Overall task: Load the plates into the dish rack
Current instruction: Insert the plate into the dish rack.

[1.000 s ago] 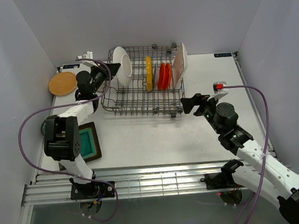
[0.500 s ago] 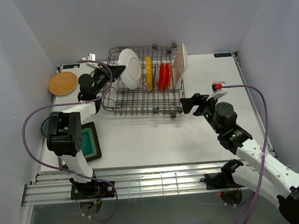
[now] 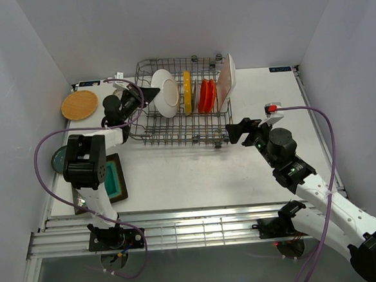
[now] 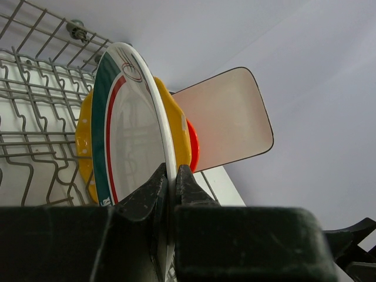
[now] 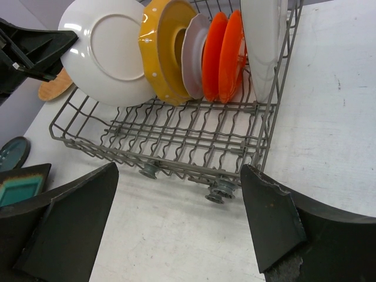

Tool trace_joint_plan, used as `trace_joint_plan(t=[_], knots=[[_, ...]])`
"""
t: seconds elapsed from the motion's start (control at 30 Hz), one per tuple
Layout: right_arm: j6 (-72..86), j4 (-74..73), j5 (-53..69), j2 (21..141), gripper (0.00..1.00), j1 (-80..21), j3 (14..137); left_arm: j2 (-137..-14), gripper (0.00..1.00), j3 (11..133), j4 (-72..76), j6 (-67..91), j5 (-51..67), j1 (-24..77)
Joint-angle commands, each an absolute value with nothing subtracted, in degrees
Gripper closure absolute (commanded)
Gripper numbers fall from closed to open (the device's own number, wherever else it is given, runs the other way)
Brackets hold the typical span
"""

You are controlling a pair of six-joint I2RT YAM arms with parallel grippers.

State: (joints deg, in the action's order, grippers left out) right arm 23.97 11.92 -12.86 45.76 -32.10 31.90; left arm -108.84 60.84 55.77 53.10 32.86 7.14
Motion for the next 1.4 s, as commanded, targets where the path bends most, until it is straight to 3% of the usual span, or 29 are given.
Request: trace_joint_plan(t=[0.0, 0.8, 1.37], knots=[[23.29, 14.24, -12.57, 45.79, 0.10, -31.90, 32.61, -108.54, 1.00, 63.81, 59.94, 53.70, 33.58, 7.21], [23.47, 13.71, -11.78, 46.23, 0.10, -31.90, 33.22, -112.33, 1.00, 66.71, 55.29, 46.59, 30.50, 10.55], [23.73, 13.18, -10.46, 47.11, 0.10, -31.90, 34.01, -109.86, 1.00, 69.34, 39.91, 31.02, 14.50, 16.61]])
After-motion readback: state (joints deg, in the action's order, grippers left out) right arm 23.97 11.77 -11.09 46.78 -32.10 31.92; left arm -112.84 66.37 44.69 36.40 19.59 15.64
